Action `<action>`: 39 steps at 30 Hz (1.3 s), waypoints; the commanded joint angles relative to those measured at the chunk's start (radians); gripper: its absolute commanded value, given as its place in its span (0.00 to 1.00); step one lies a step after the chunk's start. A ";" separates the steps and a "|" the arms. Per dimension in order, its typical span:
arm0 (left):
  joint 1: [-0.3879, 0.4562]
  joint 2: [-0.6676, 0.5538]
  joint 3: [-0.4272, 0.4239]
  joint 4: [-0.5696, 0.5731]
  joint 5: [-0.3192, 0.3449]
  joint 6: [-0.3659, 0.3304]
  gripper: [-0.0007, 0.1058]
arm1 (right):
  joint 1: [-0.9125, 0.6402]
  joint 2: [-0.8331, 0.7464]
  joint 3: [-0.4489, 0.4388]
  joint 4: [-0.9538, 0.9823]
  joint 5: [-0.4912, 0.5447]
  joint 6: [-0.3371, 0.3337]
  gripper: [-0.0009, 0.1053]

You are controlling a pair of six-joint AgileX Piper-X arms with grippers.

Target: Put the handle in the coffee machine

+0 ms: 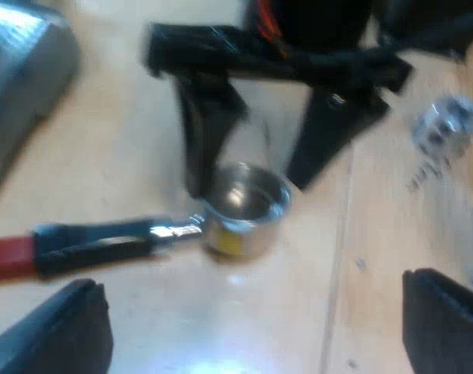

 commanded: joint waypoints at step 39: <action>-0.138 0.096 -0.002 0.016 -0.152 -0.008 0.74 | 0.001 0.094 -0.005 -0.088 -0.019 -0.024 0.71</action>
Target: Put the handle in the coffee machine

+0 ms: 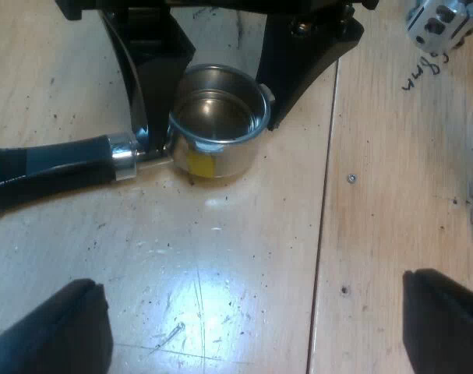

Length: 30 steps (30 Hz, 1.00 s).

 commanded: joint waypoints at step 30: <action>-0.004 0.003 -0.002 -0.020 -0.002 -0.004 0.74 | 0.000 -0.040 -0.006 0.015 -0.002 -0.216 0.01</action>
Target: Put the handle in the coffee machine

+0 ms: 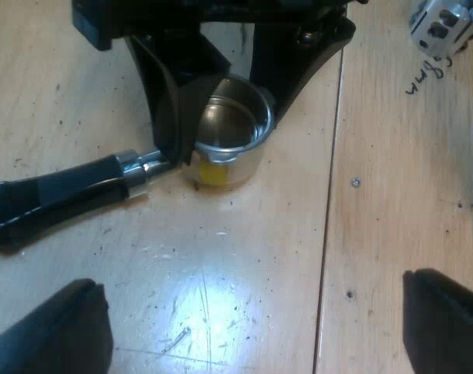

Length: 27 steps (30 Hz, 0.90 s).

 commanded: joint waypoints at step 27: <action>-0.004 0.003 -0.143 -0.006 -0.002 0.195 0.74 | -0.144 -0.213 -0.107 0.410 -0.083 -0.825 0.01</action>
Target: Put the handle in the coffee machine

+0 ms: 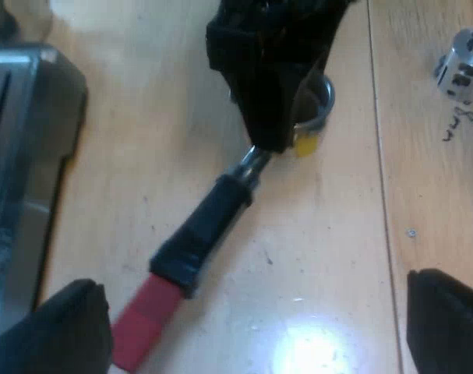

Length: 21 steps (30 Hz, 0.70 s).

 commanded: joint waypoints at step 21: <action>-0.117 0.075 -0.005 0.007 -0.039 0.112 0.72 | -0.069 -0.014 -0.182 0.251 -0.128 -0.546 0.01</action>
